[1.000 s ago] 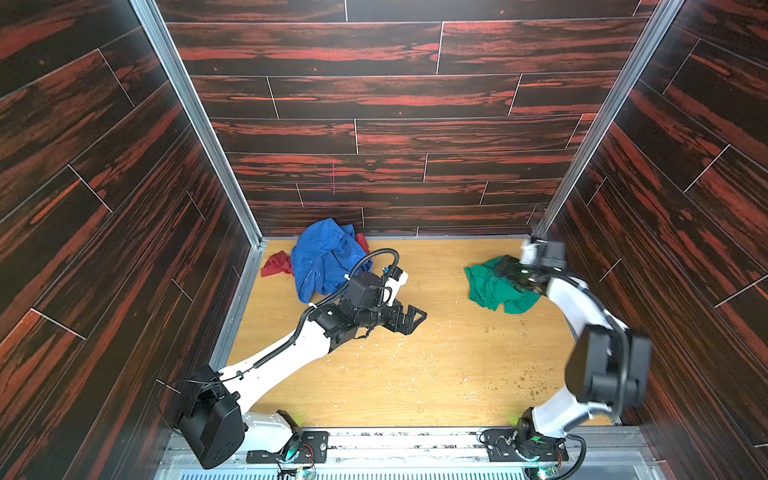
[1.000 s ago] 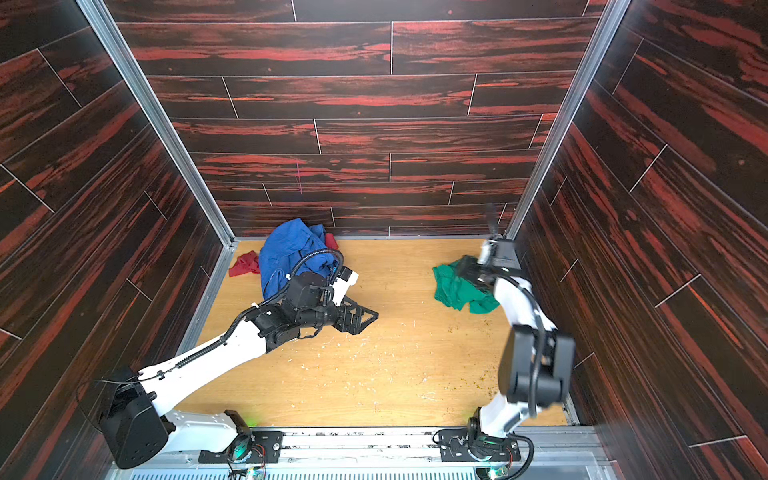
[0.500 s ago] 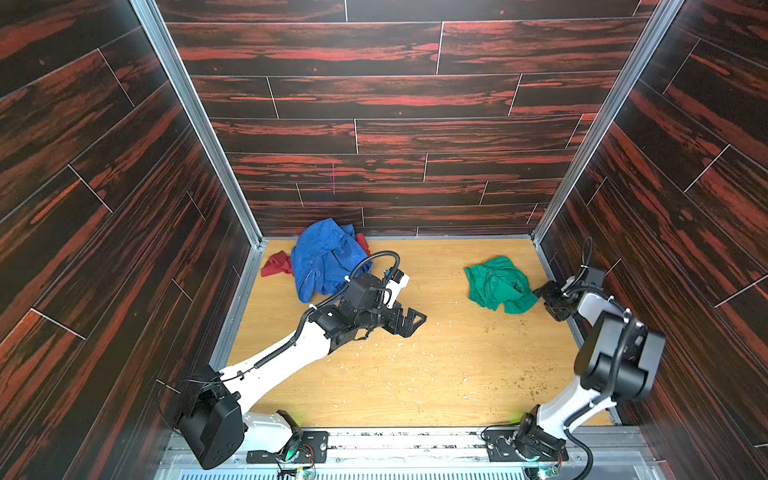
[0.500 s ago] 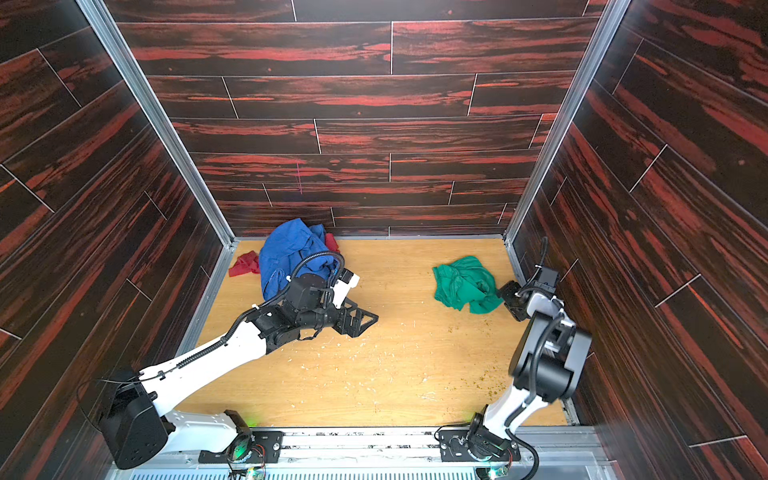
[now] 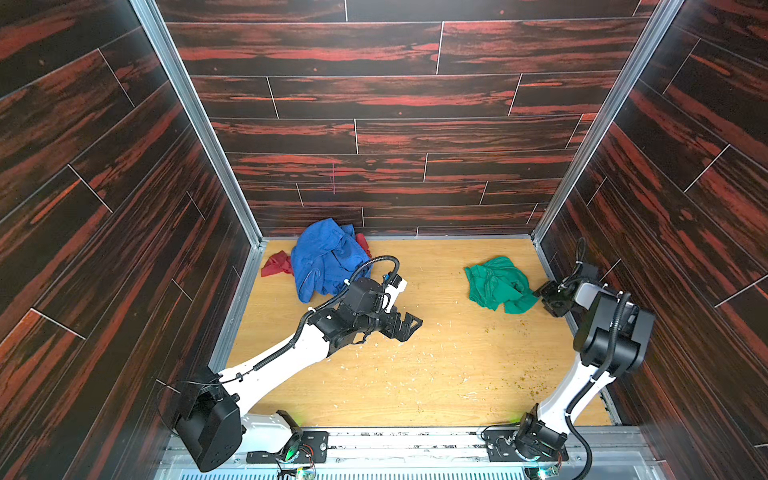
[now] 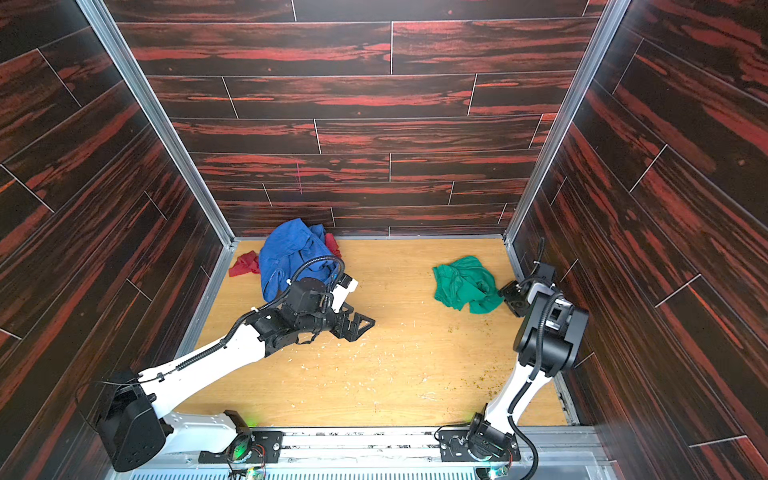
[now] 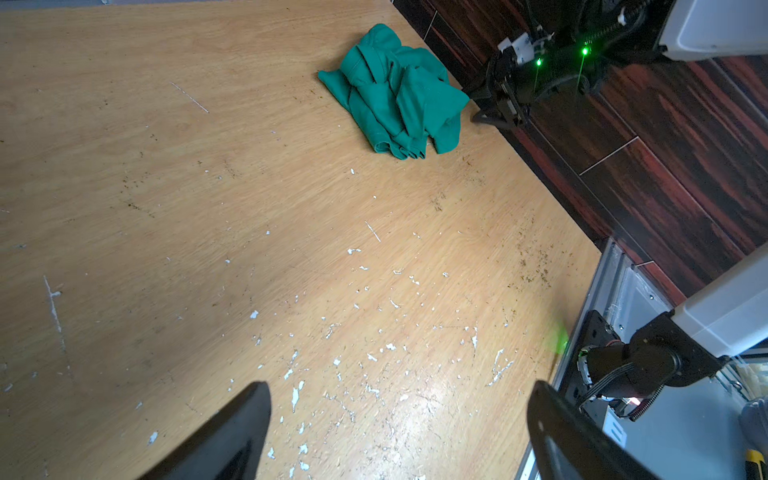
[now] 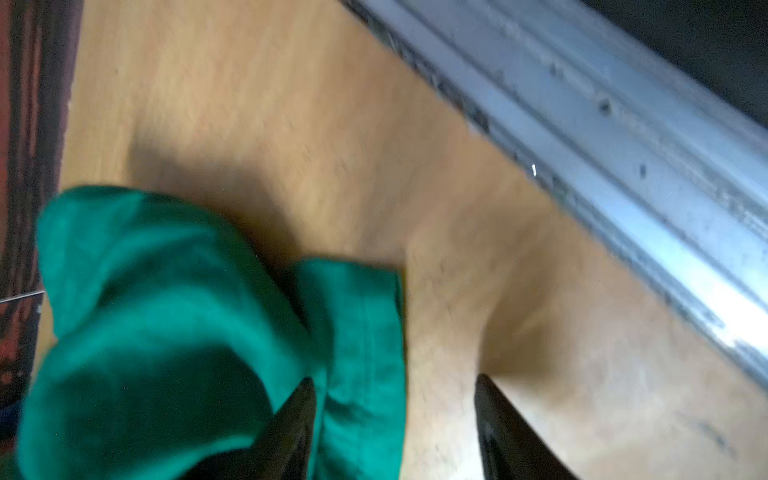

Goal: Pick out a specific cloth from the pile

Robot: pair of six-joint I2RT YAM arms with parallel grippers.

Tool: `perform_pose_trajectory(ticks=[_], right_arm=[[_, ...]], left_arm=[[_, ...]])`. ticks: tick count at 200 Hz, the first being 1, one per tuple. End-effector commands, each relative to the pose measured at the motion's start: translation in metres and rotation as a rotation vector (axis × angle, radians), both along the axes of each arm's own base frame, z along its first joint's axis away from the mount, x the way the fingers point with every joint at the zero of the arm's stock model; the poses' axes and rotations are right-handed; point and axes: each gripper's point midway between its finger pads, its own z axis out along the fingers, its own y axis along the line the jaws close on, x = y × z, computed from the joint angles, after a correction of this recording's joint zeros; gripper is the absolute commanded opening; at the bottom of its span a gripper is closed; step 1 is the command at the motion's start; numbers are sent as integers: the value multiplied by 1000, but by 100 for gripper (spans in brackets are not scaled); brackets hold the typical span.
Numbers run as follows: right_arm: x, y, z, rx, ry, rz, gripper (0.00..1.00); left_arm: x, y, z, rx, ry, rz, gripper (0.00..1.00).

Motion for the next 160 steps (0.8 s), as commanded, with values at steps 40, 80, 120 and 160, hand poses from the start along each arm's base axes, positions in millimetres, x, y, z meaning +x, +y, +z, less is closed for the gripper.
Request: perform_pose_trajectory(ticks=[40, 80, 120, 160], right_arm=[[5, -3, -14, 22, 110, 44, 53], [1, -4, 5, -37, 70, 52, 51], [-12, 9, 19, -13, 24, 35, 51], [-20, 43, 8, 63, -10, 10, 51]], left_arm=[[1, -3, 2, 12, -19, -20, 99], [1, -3, 4, 16, -25, -20, 99], [-1, -5, 3, 5, -15, -34, 99], [-6, 1, 4, -6, -22, -24, 99]])
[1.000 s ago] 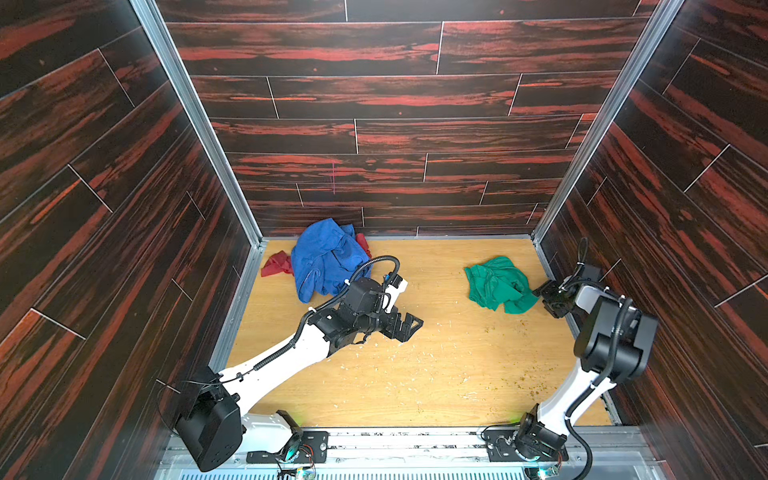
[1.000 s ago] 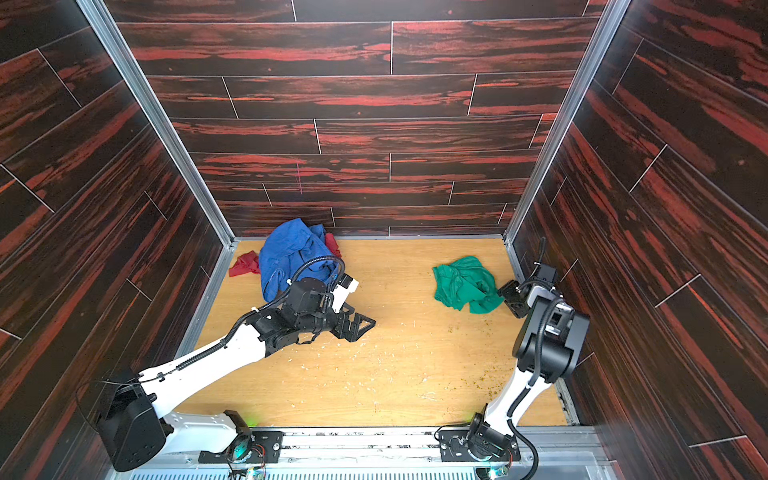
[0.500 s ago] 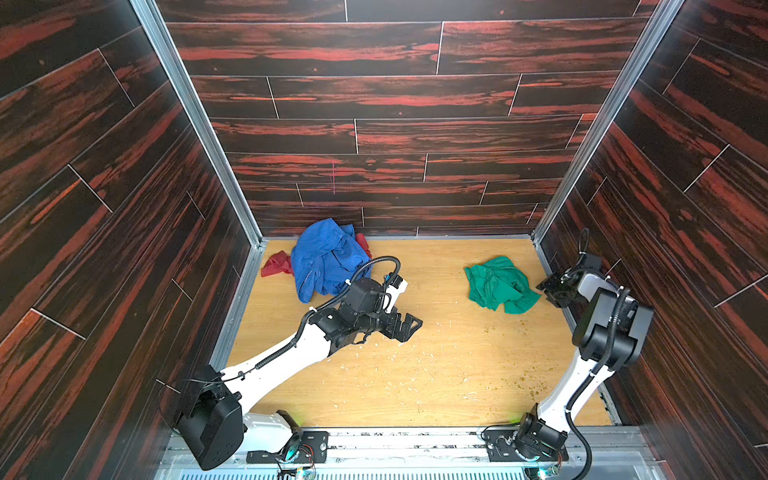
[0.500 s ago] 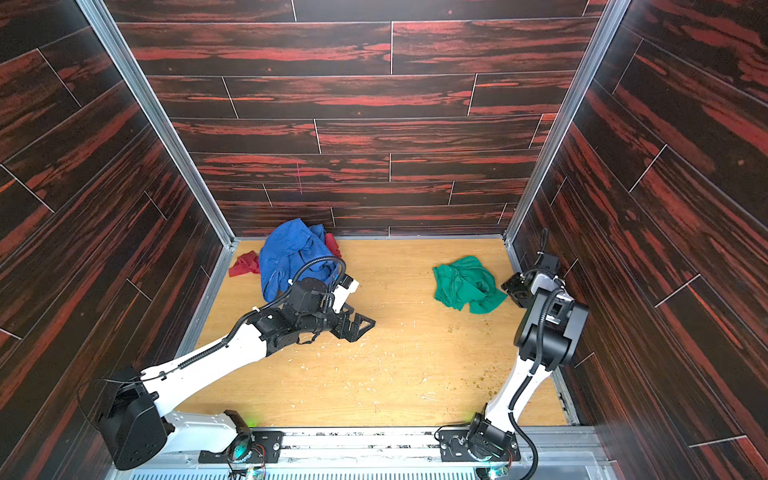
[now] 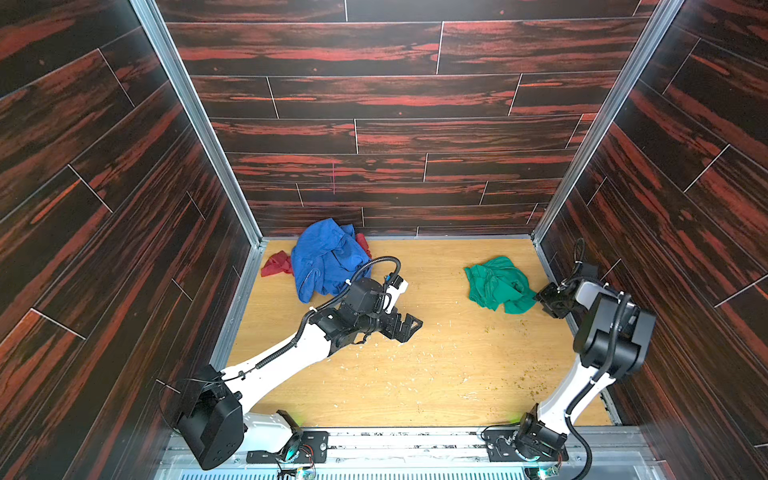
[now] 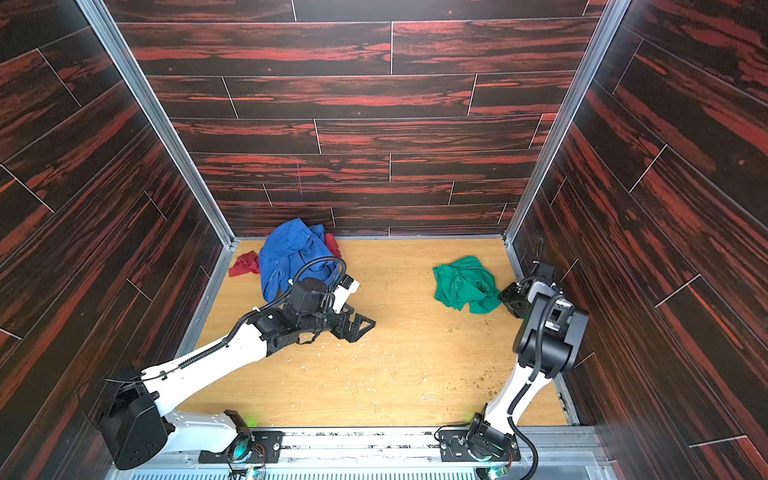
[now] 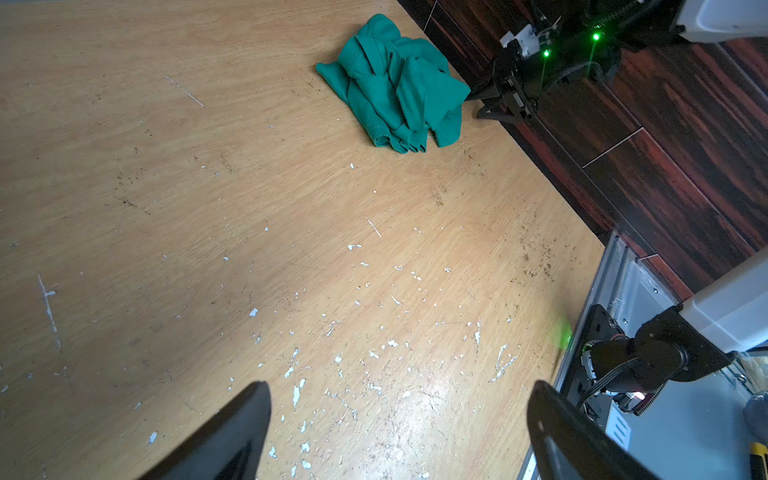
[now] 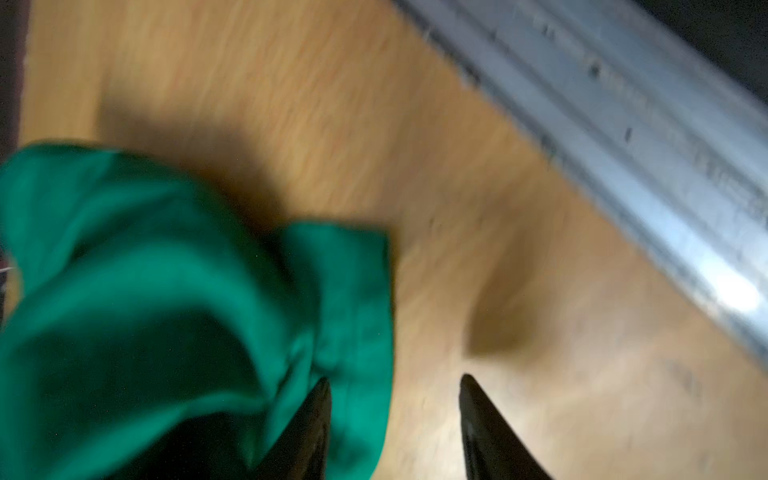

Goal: Pick out a specific cloth from the pile

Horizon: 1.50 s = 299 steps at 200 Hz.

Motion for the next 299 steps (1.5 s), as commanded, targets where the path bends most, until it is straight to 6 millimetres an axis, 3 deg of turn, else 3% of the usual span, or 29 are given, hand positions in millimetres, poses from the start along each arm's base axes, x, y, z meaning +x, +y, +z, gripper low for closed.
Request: perform_pose_trajectory(ticks=[1, 31, 83, 95, 113, 130, 181, 197, 222, 259, 299], right_arm=[[5, 21, 8, 50, -56, -18, 51], [5, 37, -9, 107, -39, -42, 49], [4, 34, -19, 68, 13, -34, 40], [4, 33, -21, 60, 21, -26, 33], [5, 32, -19, 53, 16, -21, 11], [5, 31, -18, 43, 13, -19, 0], [8, 30, -10, 23, -4, 5, 0], [5, 34, -8, 31, -5, 20, 28], [-8, 42, -8, 31, 5, 26, 40], [-23, 61, -16, 50, 6, 23, 42], [-21, 68, -32, 97, 29, 13, 42]], left_arm=[[-6, 2, 9, -17, -25, -13, 99], [-9, 7, 12, -8, -37, -7, 99], [-10, 12, 10, -1, -43, 6, 99], [-10, 11, 10, 0, -42, 3, 99], [-9, 10, 10, 2, -40, 1, 99], [-9, 9, 10, 2, -39, -2, 99], [-9, 10, 10, 5, -36, 1, 99], [-8, 9, 12, 1, -37, 0, 99], [-7, 8, 10, -5, -35, 0, 99], [-8, 2, 8, -12, -21, -23, 99], [-11, 7, 9, 0, -28, -17, 99]])
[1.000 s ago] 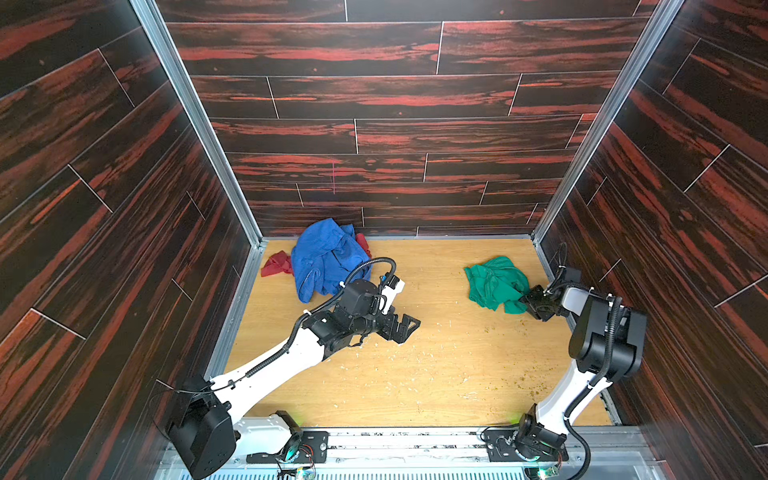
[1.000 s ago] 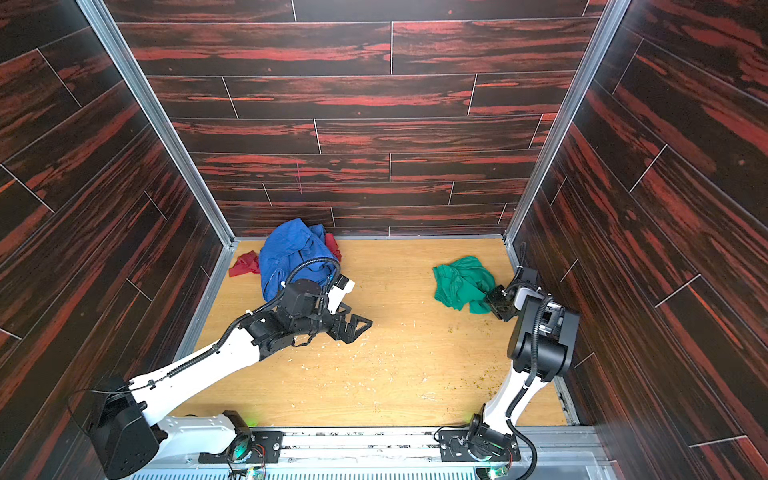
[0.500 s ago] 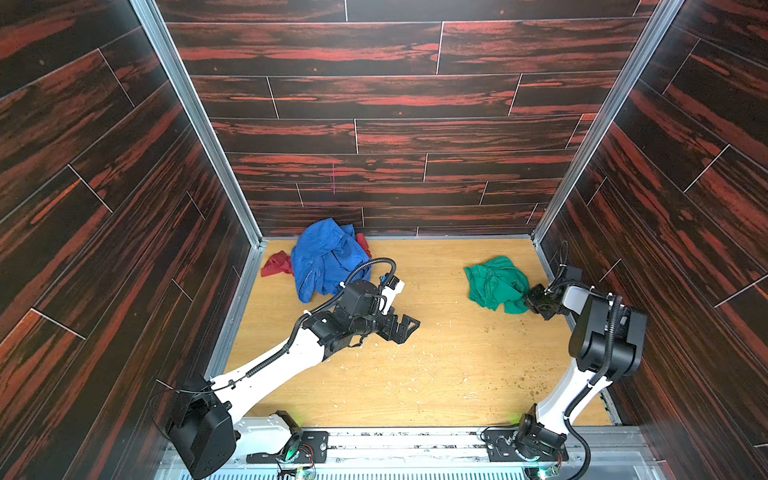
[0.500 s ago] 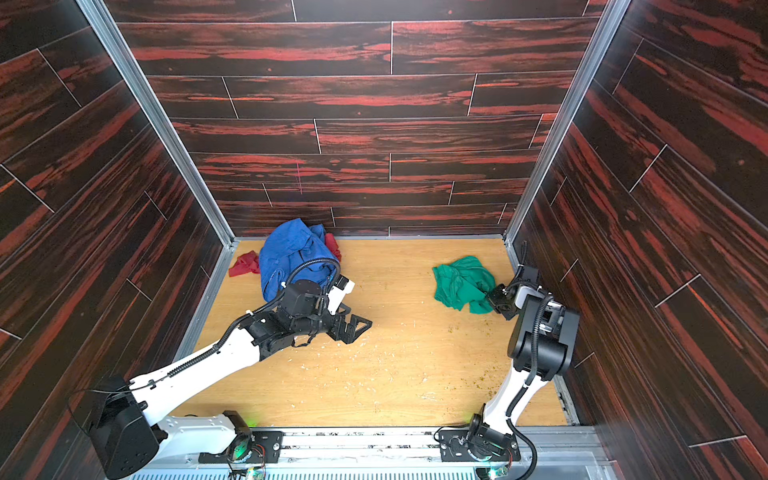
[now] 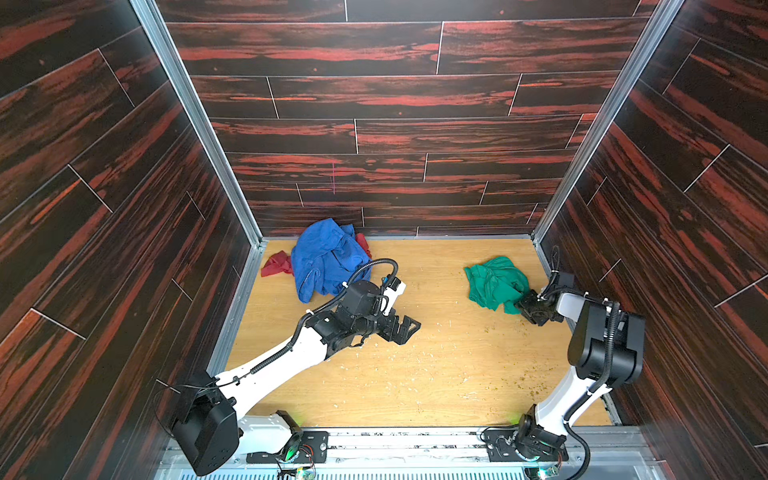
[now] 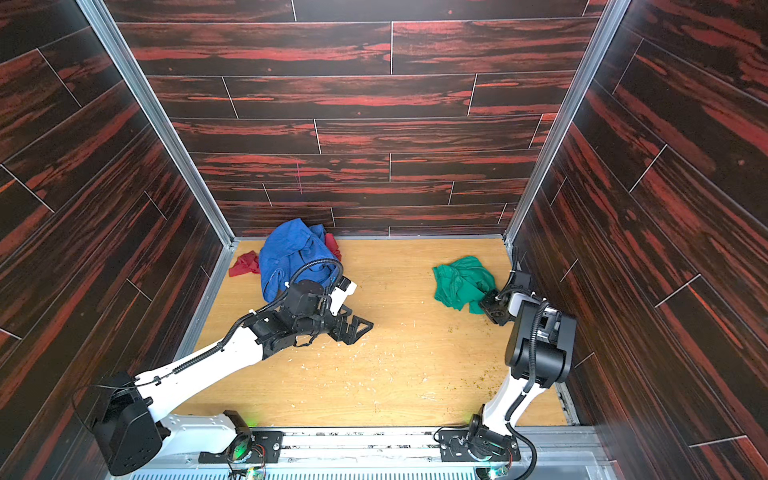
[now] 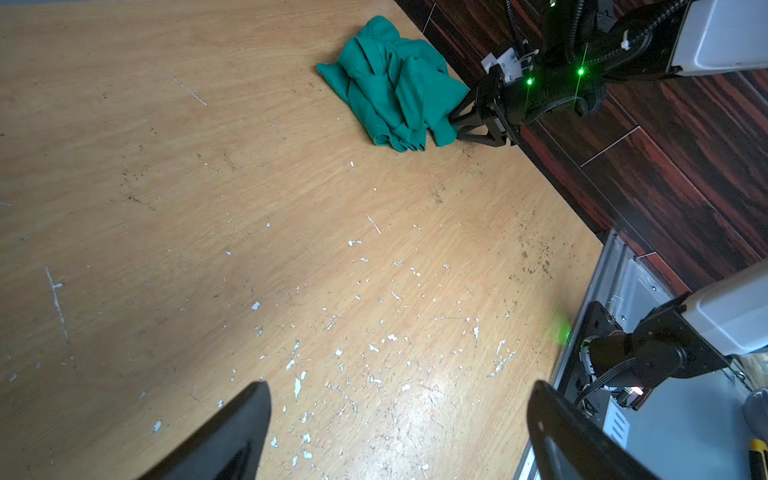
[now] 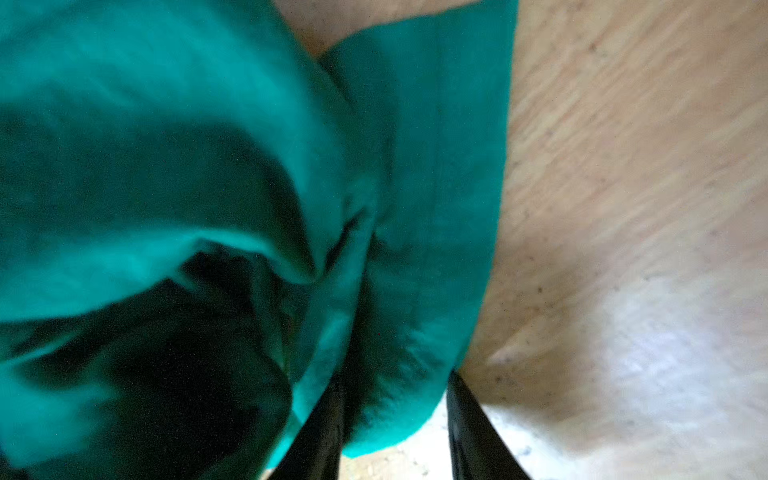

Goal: Pick out a specific cloth from the pile

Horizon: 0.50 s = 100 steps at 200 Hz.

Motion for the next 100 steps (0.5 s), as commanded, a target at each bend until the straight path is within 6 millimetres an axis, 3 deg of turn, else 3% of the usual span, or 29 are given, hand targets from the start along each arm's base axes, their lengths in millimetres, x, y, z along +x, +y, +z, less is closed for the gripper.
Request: perform_pose_trajectory(ticks=[1, 26, 71, 100], right_arm=[[-8, 8, -17, 50, 53, -20, 42], [-3, 8, -16, 50, 49, -20, 34], [2, 5, -9, 32, 33, -18, 0], [3, -3, 10, -14, 5, -22, 0]], left_arm=[[-6, 3, 6, 6, -20, -17, 99], [-6, 6, 7, 10, -28, -3, 99], [-5, 5, 6, 18, -20, -11, 99], [-5, 6, 9, 22, -32, -9, 99]])
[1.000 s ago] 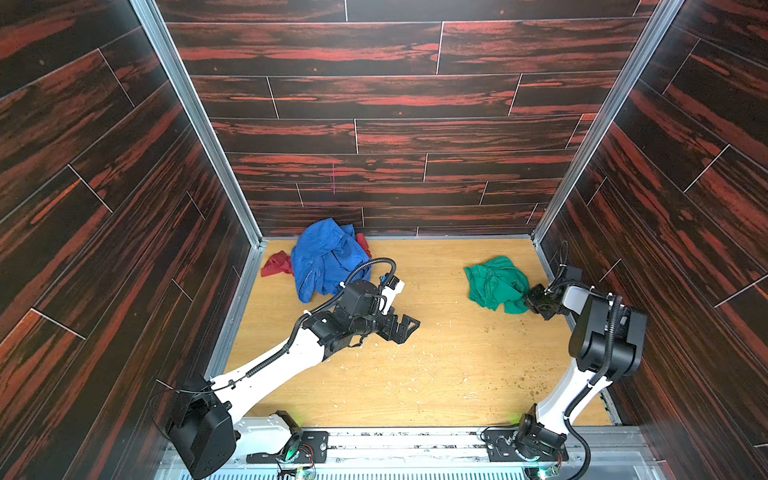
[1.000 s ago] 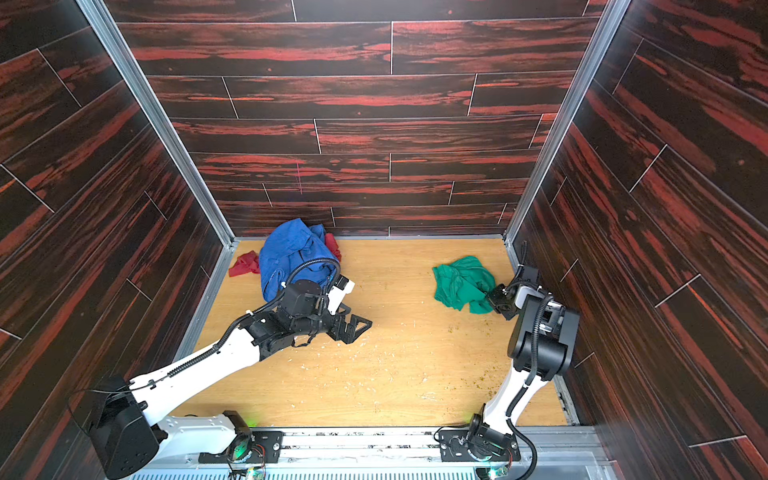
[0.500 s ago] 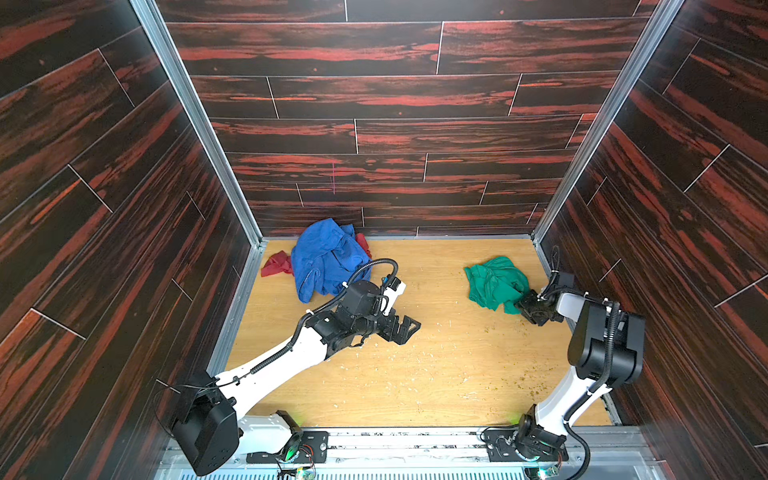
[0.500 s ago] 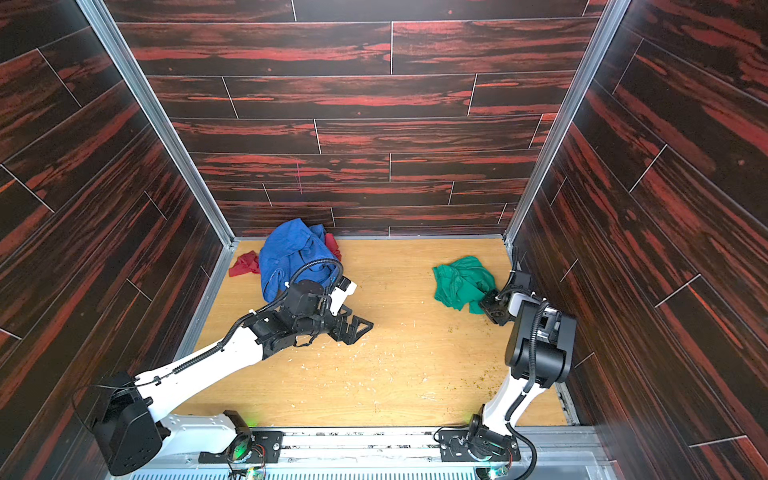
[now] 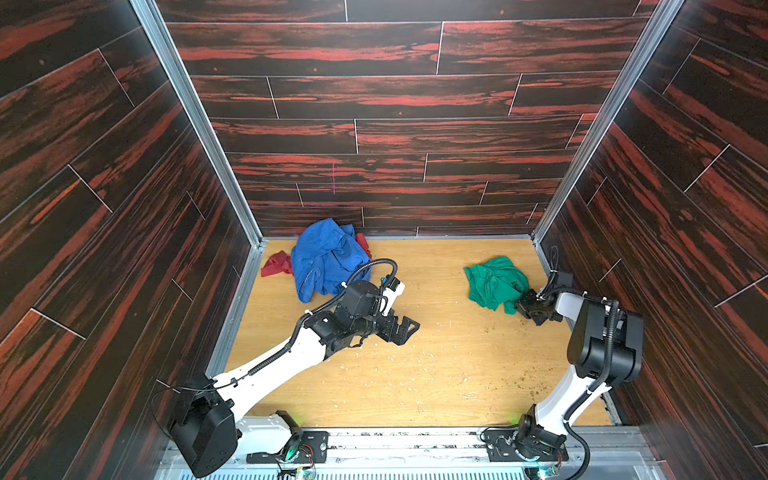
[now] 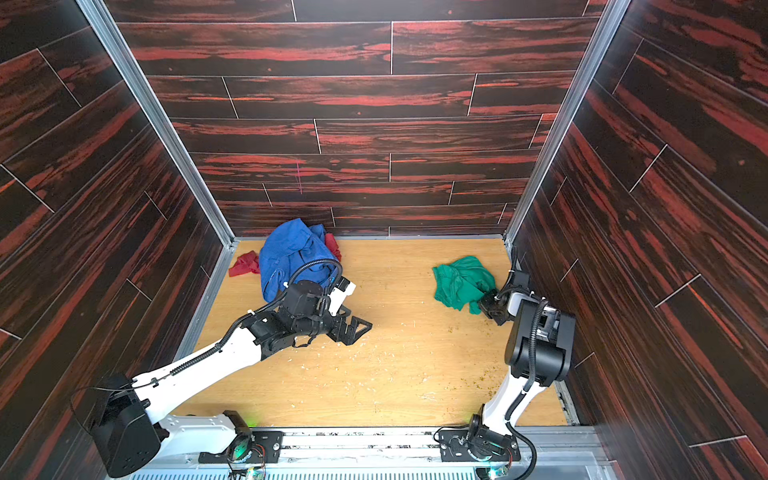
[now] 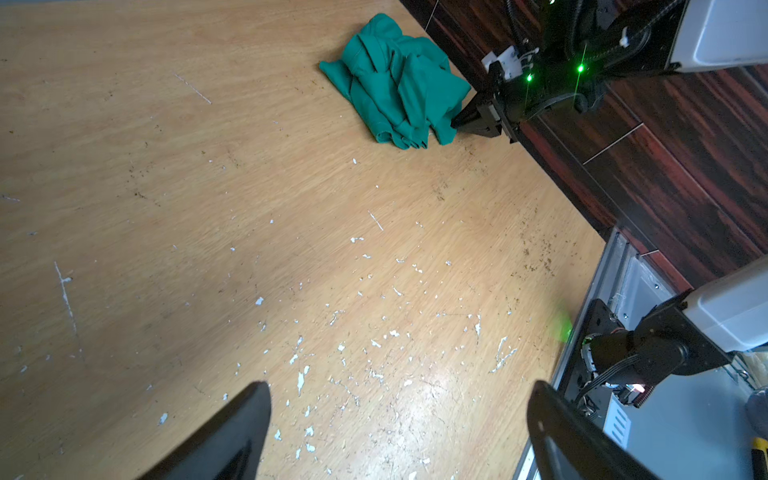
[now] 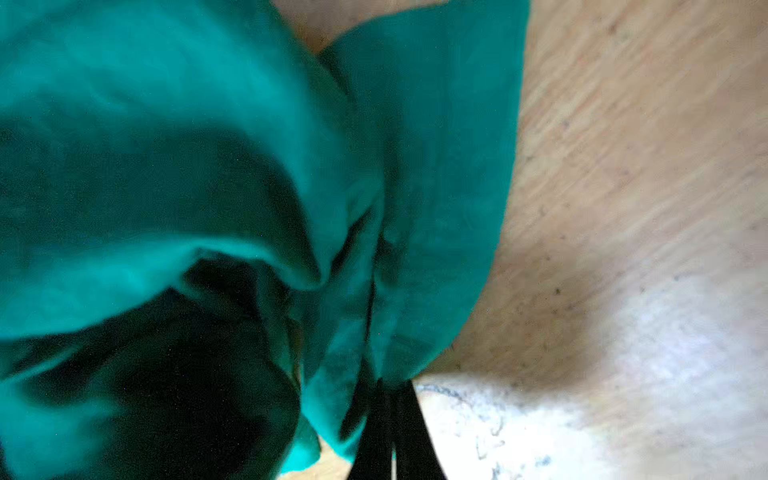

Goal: Pick out a specific cloth from the pile

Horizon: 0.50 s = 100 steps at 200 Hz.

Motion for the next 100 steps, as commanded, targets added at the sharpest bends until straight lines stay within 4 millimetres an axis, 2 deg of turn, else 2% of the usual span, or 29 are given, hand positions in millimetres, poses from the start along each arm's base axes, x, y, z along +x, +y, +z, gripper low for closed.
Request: perform_pose_trajectory(ticks=[1, 25, 55, 100], right_arm=[[1, -5, 12, -29, -1, -3, 0], [2, -15, 40, -79, -25, 2, 0], [14, -25, 78, -136, -37, 42, 0], [35, -17, 139, -154, -143, 92, 0]], left_arm=[[-3, 2, 11, 5, -36, -11, 99], [-4, 4, 13, 4, -39, -9, 99], [-4, 3, 15, -6, -42, -10, 99], [-5, 5, 17, -12, -47, -3, 99]])
